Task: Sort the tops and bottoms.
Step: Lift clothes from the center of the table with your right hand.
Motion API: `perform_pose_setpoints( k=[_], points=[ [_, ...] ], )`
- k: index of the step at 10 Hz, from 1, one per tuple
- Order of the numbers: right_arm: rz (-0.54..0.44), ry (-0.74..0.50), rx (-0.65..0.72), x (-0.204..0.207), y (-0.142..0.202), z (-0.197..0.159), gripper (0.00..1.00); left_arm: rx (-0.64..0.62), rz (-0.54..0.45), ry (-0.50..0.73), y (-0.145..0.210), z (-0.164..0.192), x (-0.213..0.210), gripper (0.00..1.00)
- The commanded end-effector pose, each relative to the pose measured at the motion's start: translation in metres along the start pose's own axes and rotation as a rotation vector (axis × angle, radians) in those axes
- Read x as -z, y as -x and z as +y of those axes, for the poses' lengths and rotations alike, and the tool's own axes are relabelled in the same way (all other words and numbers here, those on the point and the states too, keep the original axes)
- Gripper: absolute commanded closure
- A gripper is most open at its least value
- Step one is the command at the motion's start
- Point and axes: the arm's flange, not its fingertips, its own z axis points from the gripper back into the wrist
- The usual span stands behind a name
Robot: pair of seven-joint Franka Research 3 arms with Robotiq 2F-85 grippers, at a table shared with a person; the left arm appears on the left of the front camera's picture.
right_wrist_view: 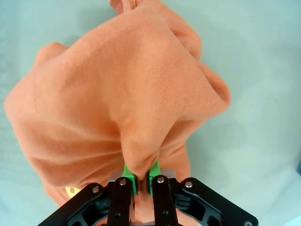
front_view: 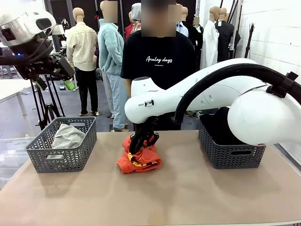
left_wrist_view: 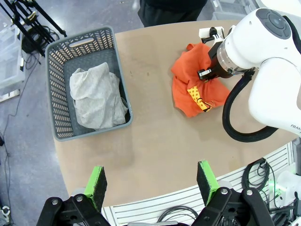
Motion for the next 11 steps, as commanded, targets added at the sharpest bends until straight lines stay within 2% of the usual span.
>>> perform_pose_setpoints(
  k=[1,3,7,8,9,11],
  points=[
    [0.001,-0.023,-0.026,-0.003,0.002,-0.003,1.00,0.014,-0.001,0.012,0.000,0.002,-0.001,0.00],
    [-0.063,-0.029,-0.064,-0.049,0.011,0.000,1.00,0.014,-0.001,0.012,0.000,0.002,-0.001,0.00],
    [-0.308,-0.024,-0.168,-0.156,0.048,0.011,1.00,0.014,-0.001,0.012,0.000,0.002,-0.001,0.00],
    [-0.337,-0.070,-0.212,-0.175,0.060,0.011,1.00,0.014,-0.001,0.012,0.000,0.002,-0.001,0.00],
    [-0.242,-0.029,-0.145,-0.155,0.032,0.019,1.00,0.014,-0.001,0.012,0.000,0.002,-0.001,0.00],
    [-0.242,-0.029,-0.145,-0.155,0.032,0.019,1.00,0.014,-0.001,0.012,0.000,0.002,-0.001,0.00]
  ],
)
